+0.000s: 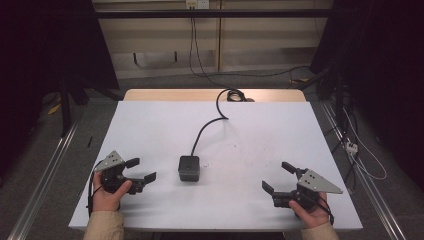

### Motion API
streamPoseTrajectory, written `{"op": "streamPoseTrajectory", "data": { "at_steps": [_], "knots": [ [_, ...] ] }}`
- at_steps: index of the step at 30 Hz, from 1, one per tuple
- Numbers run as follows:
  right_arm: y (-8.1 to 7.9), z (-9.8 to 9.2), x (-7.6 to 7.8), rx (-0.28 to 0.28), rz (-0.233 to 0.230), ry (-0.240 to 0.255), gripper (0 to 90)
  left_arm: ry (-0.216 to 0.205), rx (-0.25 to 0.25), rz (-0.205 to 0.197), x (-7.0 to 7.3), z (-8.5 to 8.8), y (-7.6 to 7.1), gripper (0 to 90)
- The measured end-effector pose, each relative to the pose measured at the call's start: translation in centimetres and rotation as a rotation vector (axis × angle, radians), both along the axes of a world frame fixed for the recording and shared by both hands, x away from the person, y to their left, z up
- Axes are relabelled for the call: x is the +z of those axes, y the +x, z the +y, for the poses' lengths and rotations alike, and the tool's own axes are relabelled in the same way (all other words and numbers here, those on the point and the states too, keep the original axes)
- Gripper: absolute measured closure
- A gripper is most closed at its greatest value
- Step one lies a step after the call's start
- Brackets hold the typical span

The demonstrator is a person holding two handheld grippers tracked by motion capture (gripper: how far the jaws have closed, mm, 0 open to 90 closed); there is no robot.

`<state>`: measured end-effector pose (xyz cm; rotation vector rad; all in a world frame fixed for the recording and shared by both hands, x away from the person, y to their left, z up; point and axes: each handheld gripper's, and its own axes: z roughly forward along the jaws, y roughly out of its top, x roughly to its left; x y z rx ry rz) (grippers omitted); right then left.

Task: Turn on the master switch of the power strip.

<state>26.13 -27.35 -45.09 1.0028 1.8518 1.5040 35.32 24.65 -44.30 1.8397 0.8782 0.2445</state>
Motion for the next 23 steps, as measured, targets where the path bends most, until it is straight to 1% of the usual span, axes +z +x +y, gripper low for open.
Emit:
{"op": "streamPoseTrajectory", "data": {
  "at_steps": [5, 10, 18, 23],
  "knots": [
    [0.00, 0.04, -0.01, -0.001, 0.001, 0.000, 4.6, 0.004, 0.005, 0.002, -0.20, 0.15, -0.02, 5.7],
    [0.01, 0.01, -0.02, 0.000, 0.001, 0.001, 4.6, 0.035, 0.003, 0.006, -0.46, 0.10, 0.01, 5.7],
    [0.10, 0.06, -0.06, 0.000, 0.002, 0.000, 4.5, 0.035, 0.010, 0.011, -0.64, 0.08, 0.02, 5.8],
    [0.25, 0.07, -0.09, -0.005, 0.002, 0.002, 4.2, 0.047, 0.013, 0.015, -0.77, 0.04, 0.08, 5.8]
  ]
}}
